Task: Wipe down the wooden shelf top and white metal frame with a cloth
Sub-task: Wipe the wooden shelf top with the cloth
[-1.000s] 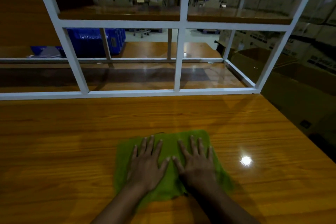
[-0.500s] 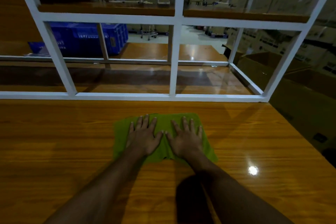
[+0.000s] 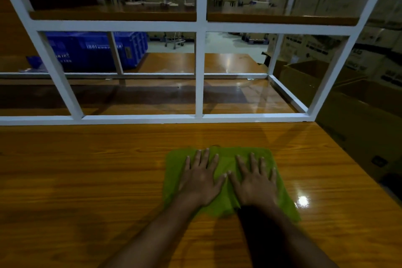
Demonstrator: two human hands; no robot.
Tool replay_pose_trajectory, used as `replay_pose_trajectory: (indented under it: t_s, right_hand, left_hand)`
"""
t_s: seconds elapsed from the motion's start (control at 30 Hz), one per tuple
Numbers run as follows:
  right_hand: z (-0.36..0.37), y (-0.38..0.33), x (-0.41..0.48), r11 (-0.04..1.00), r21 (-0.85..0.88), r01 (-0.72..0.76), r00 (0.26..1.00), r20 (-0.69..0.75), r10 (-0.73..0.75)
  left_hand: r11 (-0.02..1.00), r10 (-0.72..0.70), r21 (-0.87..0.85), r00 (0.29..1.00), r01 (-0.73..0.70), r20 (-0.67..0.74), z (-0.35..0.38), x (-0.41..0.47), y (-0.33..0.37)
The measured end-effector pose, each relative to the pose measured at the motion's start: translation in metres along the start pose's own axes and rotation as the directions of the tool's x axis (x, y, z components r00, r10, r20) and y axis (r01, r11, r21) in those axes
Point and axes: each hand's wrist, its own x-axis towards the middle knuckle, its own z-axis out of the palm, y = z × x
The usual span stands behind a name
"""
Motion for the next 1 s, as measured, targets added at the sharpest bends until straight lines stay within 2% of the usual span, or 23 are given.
replay_pose_trajectory:
  t_s: [0.17, 0.33, 0.37, 0.47, 0.73, 1.0]
  right_hand:
    - [0.010, -0.021, -0.035, 1.000, 0.004, 0.027, 1.000, -0.014, -0.027]
    - [0.019, -0.054, -0.033, 0.992, -0.001, 0.123, 0.989, -0.086, -0.123]
    - [0.019, -0.060, -0.026, 0.990, -0.016, 0.144, 0.988, -0.058, -0.144]
    - [0.014, -0.074, -0.004, 0.985, -0.049, 0.168, 0.985, 0.041, -0.166]
    - [0.011, -0.094, 0.071, 0.971, -0.022, 0.240, 0.970, 0.039, -0.239]
    - [0.005, -0.091, 0.125, 0.967, -0.001, 0.257, 0.965, 0.061, -0.256]
  left_hand:
    - [1.000, 0.006, 0.016, 1.000, -0.006, -0.026, 0.000, -0.049, -0.009]
    - [0.994, -0.108, 0.014, 0.993, 0.108, -0.038, -0.004, -0.065, -0.047]
    - [0.992, -0.127, 0.003, 0.991, 0.127, -0.036, -0.006, -0.063, -0.053]
    - [0.986, -0.168, -0.013, 0.985, 0.168, -0.046, -0.008, -0.051, -0.067]
    - [0.962, -0.272, 0.013, 0.961, 0.273, -0.056, -0.014, 0.020, -0.099]
    - [0.958, -0.280, 0.057, 0.959, 0.282, -0.038, -0.018, 0.079, -0.109]
